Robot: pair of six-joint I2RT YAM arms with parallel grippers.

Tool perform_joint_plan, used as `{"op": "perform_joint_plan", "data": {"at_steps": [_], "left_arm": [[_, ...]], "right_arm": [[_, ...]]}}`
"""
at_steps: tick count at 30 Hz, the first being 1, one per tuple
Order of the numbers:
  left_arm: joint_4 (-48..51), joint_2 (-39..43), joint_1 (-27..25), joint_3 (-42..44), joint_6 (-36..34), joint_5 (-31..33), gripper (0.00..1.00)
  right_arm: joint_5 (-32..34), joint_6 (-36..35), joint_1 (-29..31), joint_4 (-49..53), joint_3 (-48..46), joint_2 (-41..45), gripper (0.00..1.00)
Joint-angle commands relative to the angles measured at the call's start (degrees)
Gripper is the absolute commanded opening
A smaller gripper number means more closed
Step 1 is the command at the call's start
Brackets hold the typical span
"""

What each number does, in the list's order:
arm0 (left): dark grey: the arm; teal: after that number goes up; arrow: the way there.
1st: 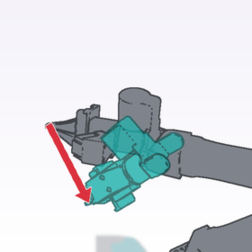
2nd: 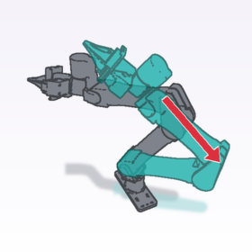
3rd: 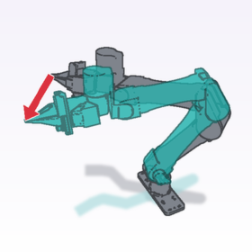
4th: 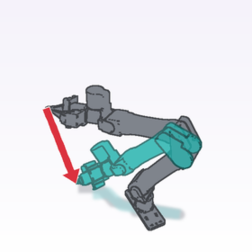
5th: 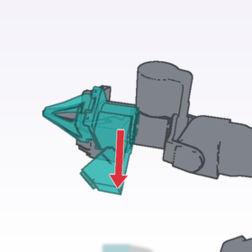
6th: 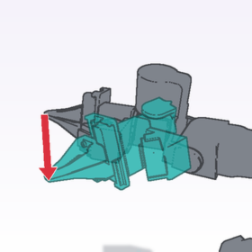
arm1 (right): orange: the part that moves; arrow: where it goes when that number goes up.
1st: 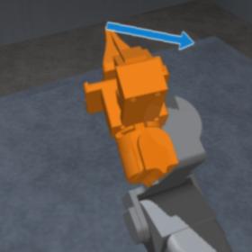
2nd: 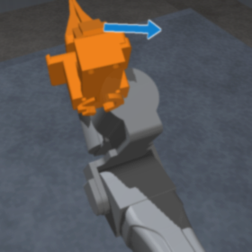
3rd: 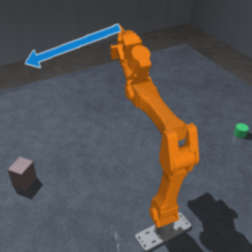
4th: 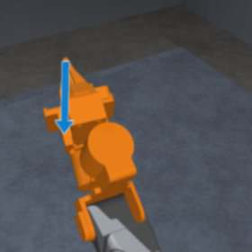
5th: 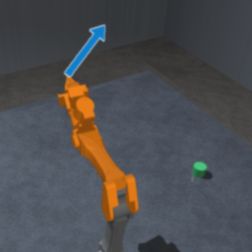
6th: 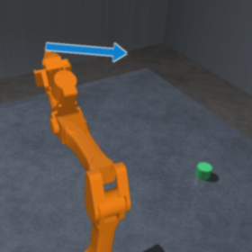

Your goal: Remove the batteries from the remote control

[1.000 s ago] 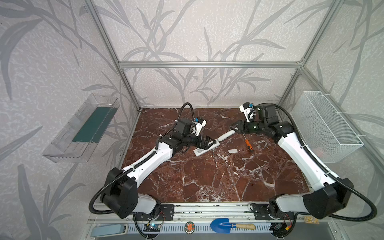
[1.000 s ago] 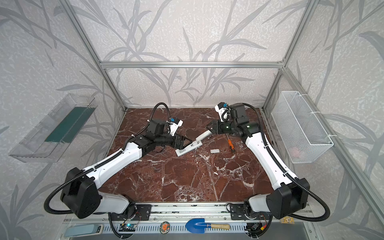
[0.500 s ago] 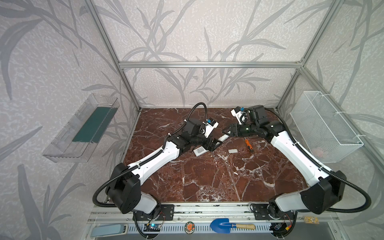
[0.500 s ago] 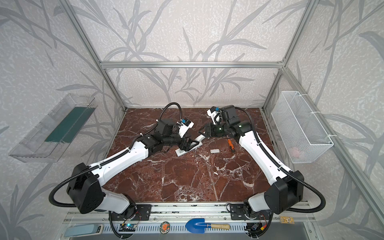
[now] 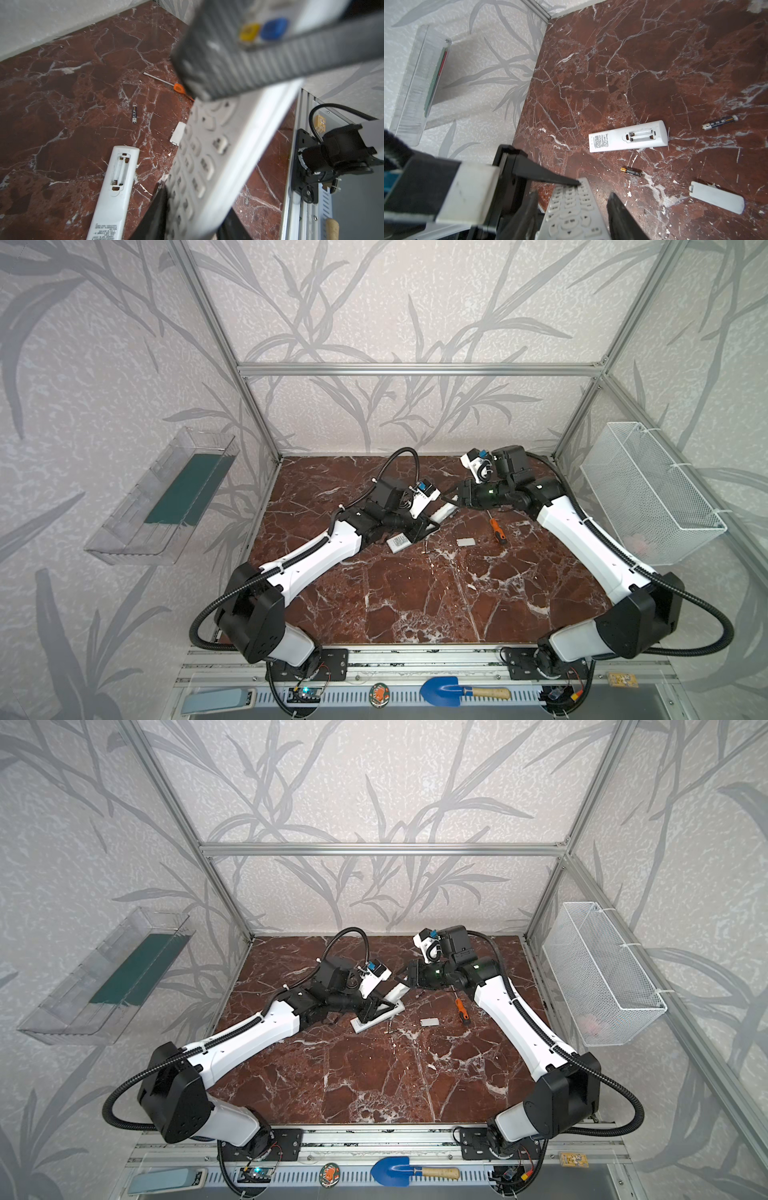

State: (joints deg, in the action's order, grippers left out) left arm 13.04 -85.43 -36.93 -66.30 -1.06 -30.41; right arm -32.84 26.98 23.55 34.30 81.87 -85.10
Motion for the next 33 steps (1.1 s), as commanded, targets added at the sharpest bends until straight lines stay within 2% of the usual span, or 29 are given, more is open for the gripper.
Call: {"op": "perform_joint_plan", "data": {"at_steps": [1, 3, 6, 9, 11, 15, 21, 26, 33], "left_arm": [[1.3, -0.7, 0.1, -2.4, -1.3, -1.0, 0.28], [1.9, -0.7, 0.1, -2.6, -1.8, -1.3, 0.18], [2.2, -0.9, 0.1, -2.6, -2.0, -2.2, 0.06], [1.7, -1.2, 0.2, -2.5, -1.0, -2.5, 0.04], [0.7, -1.3, 0.6, -2.4, 0.8, -2.4, 0.03], [-3.0, -0.7, 1.2, -1.8, 5.8, -0.7, 0.03], [-12.8, 1.3, 1.2, 1.3, 14.6, 2.5, 0.03], [-15.4, 1.9, 1.1, 2.2, 16.9, 3.2, 0.02], [-16.8, 2.3, 1.0, 2.9, 18.6, 2.7, 0.02]], "right_arm": [[-2.6, 0.6, 0.4, 0.1, 1.9, 0.2, 0.34], [-2.6, 0.7, 0.4, 0.3, 2.3, -0.1, 0.41], [-2.2, 0.4, 0.4, 0.3, 3.1, -0.4, 0.61], [-1.6, 0.1, 0.4, -0.4, 3.4, -0.2, 0.84], [-0.4, -0.6, 0.4, -1.4, 2.9, 0.7, 0.94], [3.0, -0.9, 0.0, -3.4, -0.3, 3.7, 0.95], [3.1, 2.3, 1.8, -8.6, -6.2, 6.2, 0.88], [4.9, 4.2, 3.8, -13.4, -9.7, 6.6, 0.84], [7.4, 4.9, 4.6, -16.4, -10.1, 4.9, 0.8]]}}
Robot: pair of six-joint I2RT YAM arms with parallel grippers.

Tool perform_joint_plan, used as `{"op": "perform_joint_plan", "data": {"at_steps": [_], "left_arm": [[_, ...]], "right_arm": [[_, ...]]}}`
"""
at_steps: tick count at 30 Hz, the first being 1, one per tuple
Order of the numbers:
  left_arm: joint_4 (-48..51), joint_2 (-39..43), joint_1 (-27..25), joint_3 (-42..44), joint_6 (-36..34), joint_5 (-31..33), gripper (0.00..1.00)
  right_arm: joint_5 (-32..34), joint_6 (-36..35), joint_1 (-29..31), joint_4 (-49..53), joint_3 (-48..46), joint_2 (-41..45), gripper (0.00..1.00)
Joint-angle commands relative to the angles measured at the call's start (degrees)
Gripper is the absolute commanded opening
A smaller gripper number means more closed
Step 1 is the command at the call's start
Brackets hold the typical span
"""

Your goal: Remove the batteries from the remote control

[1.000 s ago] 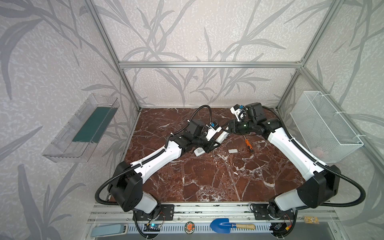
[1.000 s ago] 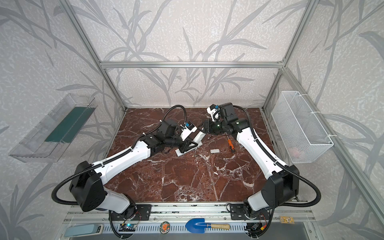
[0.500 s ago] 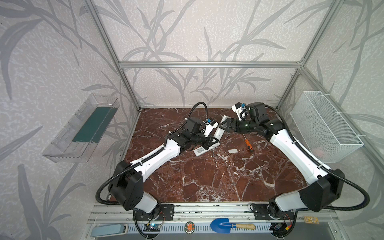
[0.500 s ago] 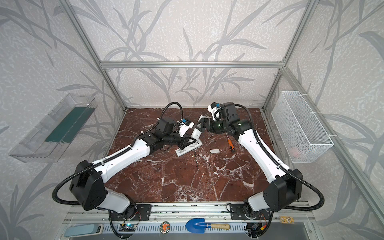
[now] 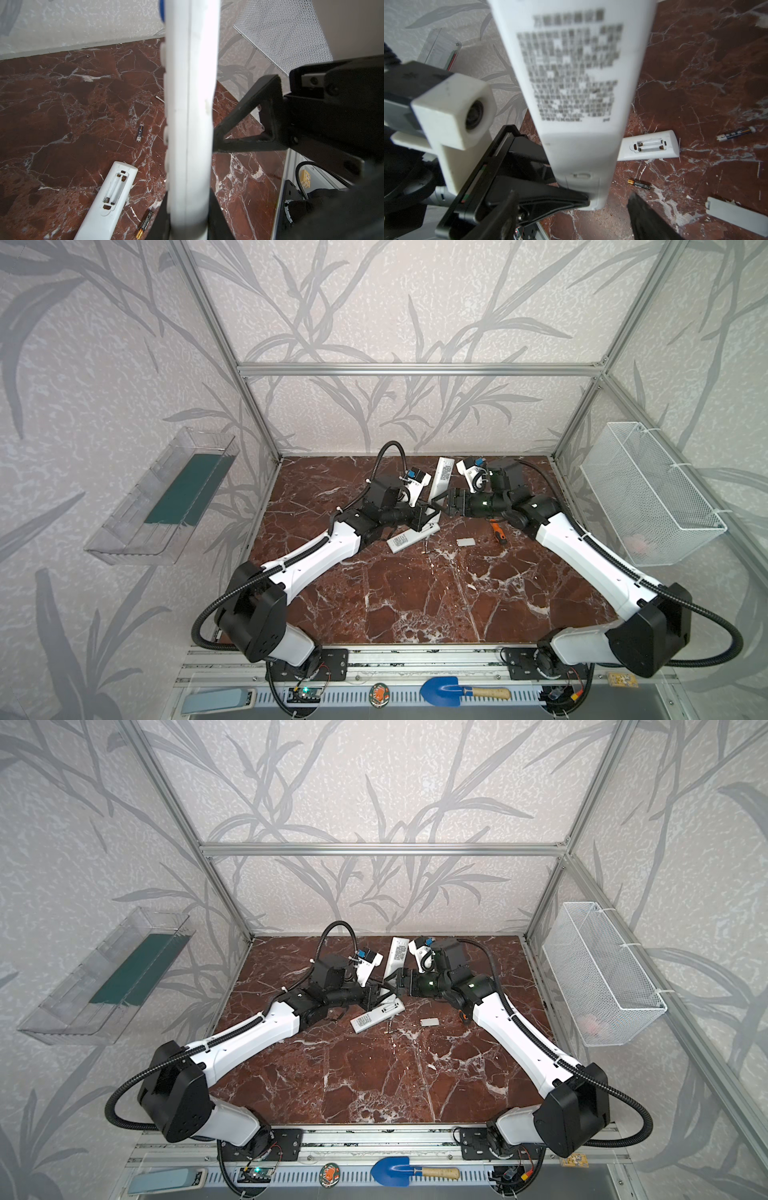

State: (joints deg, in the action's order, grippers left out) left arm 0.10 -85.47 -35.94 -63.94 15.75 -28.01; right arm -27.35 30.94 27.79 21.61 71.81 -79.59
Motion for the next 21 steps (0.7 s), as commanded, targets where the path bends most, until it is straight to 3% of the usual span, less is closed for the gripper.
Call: {"op": "perform_joint_plan", "data": {"at_steps": [1, 6, 15, 21], "left_arm": [[-4.0, 2.4, -0.1, 0.7, 1.9, 0.2, 0.02], [-4.7, 2.7, -0.4, 1.3, 2.4, 0.1, 0.02], [-4.4, 2.9, -0.5, 1.5, 2.8, 1.0, 0.03], [-4.5, 2.8, -0.5, 1.5, 3.6, 1.8, 0.1]], "right_arm": [[2.3, 1.1, 0.3, -4.4, -0.2, -0.7, 0.78], [3.5, 1.9, 0.7, -8.5, -0.7, -2.1, 0.7], [3.6, 0.8, 2.6, -8.0, 0.8, -4.8, 0.66], [3.9, 0.3, 2.8, -7.7, -0.1, -4.4, 0.48]]}}
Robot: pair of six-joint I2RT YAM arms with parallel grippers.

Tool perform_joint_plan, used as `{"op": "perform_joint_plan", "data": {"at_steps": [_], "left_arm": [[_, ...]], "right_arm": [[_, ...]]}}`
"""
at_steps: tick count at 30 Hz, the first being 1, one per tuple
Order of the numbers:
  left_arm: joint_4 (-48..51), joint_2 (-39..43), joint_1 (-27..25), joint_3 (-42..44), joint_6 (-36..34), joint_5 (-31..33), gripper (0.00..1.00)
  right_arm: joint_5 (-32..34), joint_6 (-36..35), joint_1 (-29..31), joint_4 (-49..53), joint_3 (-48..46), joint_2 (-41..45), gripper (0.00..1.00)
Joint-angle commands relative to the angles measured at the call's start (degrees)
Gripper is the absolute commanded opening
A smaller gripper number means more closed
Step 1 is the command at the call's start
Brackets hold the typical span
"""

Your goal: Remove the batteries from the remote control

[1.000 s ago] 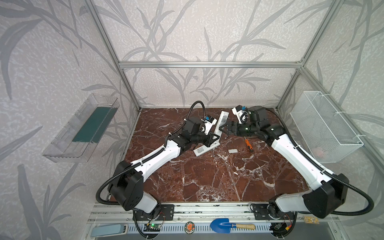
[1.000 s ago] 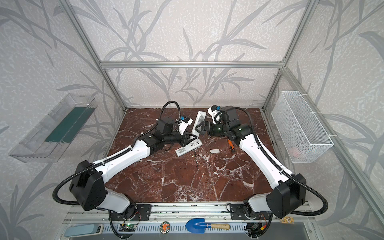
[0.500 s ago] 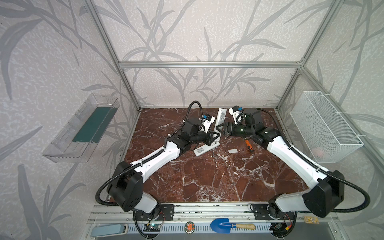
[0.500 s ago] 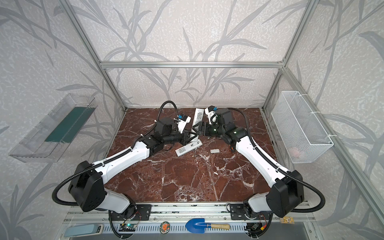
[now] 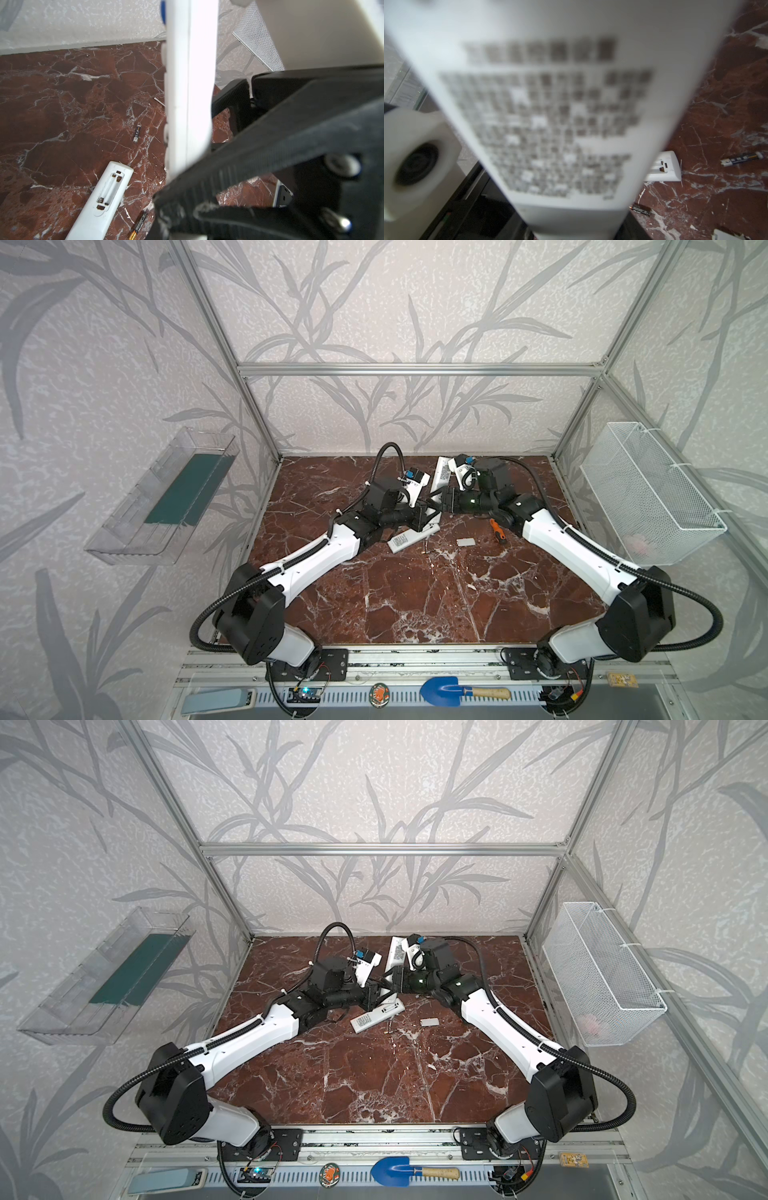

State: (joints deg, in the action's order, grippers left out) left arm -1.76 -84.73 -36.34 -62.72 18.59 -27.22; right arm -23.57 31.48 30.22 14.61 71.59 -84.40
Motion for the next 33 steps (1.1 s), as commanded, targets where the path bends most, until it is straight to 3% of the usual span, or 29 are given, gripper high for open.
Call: {"op": "perform_joint_plan", "data": {"at_steps": [1, 6, 11, 15, 18, 26, 33], "left_arm": [[-2.5, 2.1, -0.2, 0.2, 0.8, 1.2, 0.14], [2.9, 4.2, 0.0, -0.3, -0.3, 5.2, 0.73], [8.0, 8.1, 2.9, 0.7, 2.3, 6.6, 0.99], [10.1, 6.8, 9.5, -1.3, 10.1, -4.8, 1.0], [10.0, 3.5, 11.9, -3.9, 13.2, -15.2, 0.99], [11.7, -3.6, 11.6, -9.4, 14.9, -26.5, 0.9], [11.9, -5.3, 10.8, -10.2, 15.3, -27.6, 0.84]], "right_arm": [[0.4, -0.7, 0.4, -0.6, 0.0, 0.7, 0.47], [1.0, -7.2, 0.0, 3.1, 0.0, 2.4, 0.45], [-2.1, -19.8, -3.2, 14.8, 1.5, 1.7, 0.45], [-2.9, -36.7, -3.4, 25.7, 3.3, 0.6, 0.44], [-4.5, -45.2, -3.2, 29.4, 3.2, 0.6, 0.43], [-4.6, -50.3, -1.6, 31.9, 4.1, 0.5, 0.42], [-2.2, -51.8, 0.3, 33.1, 4.8, 0.1, 0.41]]}}
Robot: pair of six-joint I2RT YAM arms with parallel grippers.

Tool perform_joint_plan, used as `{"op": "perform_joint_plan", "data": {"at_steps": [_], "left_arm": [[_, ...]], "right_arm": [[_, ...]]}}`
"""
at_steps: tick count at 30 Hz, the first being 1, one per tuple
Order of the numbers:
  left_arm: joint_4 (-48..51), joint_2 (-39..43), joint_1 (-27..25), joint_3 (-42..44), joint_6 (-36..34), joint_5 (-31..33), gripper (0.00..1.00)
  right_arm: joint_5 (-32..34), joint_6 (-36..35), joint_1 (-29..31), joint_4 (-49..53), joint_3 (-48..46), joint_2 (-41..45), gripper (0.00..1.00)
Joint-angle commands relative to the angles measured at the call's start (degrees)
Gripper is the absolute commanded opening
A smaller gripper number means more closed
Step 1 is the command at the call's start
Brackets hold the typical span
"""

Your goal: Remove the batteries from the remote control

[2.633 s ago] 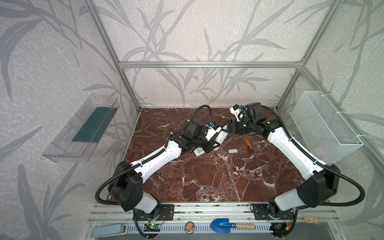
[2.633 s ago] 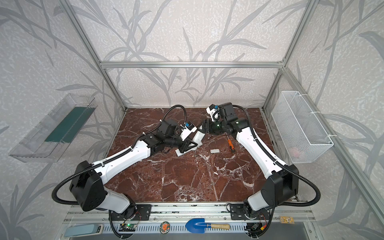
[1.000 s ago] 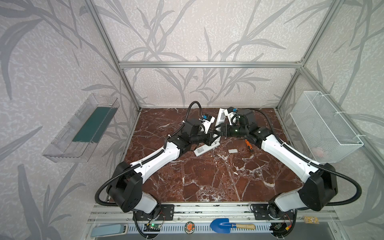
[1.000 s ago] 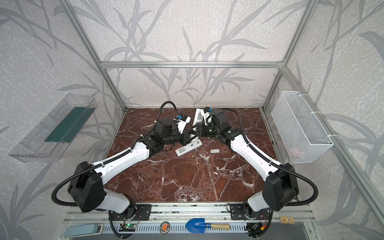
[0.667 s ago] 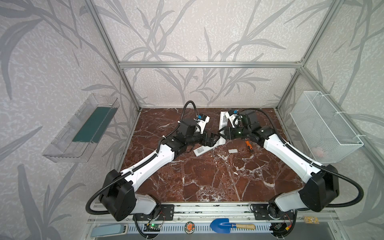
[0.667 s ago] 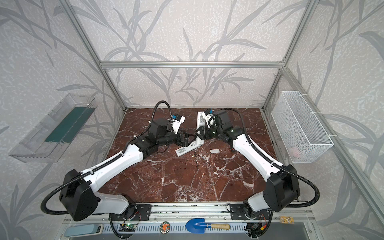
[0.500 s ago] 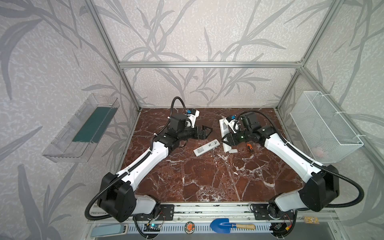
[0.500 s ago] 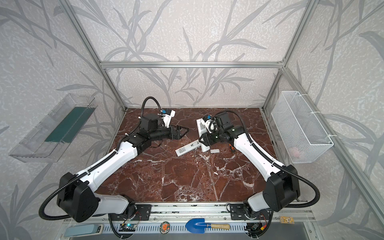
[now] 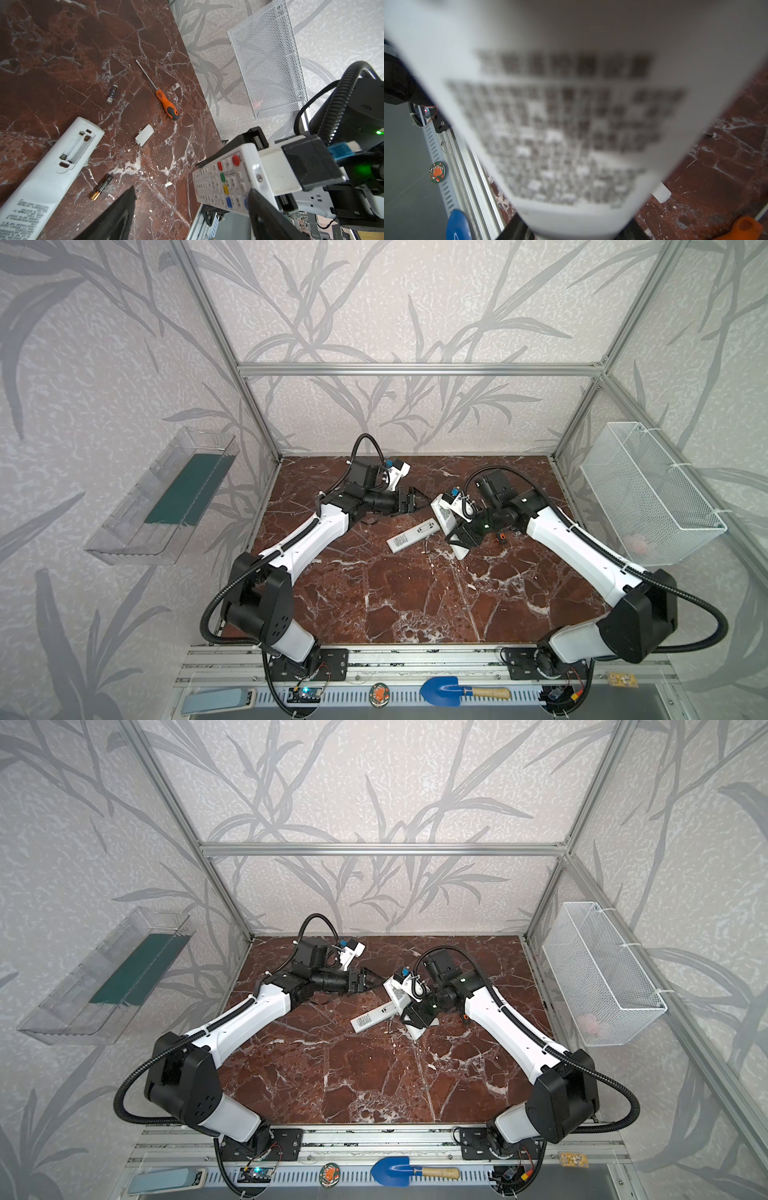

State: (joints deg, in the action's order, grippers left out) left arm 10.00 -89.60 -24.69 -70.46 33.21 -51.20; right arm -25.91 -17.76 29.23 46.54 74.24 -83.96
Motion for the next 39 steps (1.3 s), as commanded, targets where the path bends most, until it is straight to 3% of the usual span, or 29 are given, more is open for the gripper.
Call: {"op": "perform_joint_plan", "data": {"at_steps": [1, 9, 25, 31, 39], "left_arm": [[0.3, -0.7, -0.8, -2.6, 0.7, -3.6, 0.83], [0.7, 0.7, -0.8, -1.7, 1.3, -1.1, 0.85], [1.5, 2.6, -0.6, 0.0, 1.2, -0.4, 0.86], [6.4, 4.2, 2.3, 0.4, 0.1, 7.8, 0.87], [0.6, 4.5, 1.8, 1.9, 0.9, 1.9, 0.88]], "right_arm": [[0.5, -2.7, 1.3, 1.3, 2.1, -0.3, 0.41], [4.1, -1.7, 1.3, 2.4, 1.9, -1.2, 0.4], [4.9, -0.1, 1.3, 3.8, 3.5, -4.7, 0.4], [6.5, 1.4, 1.3, 5.1, 4.6, -6.5, 0.39], [5.5, 1.8, 1.4, 6.2, 6.6, -8.3, 0.38]]}}
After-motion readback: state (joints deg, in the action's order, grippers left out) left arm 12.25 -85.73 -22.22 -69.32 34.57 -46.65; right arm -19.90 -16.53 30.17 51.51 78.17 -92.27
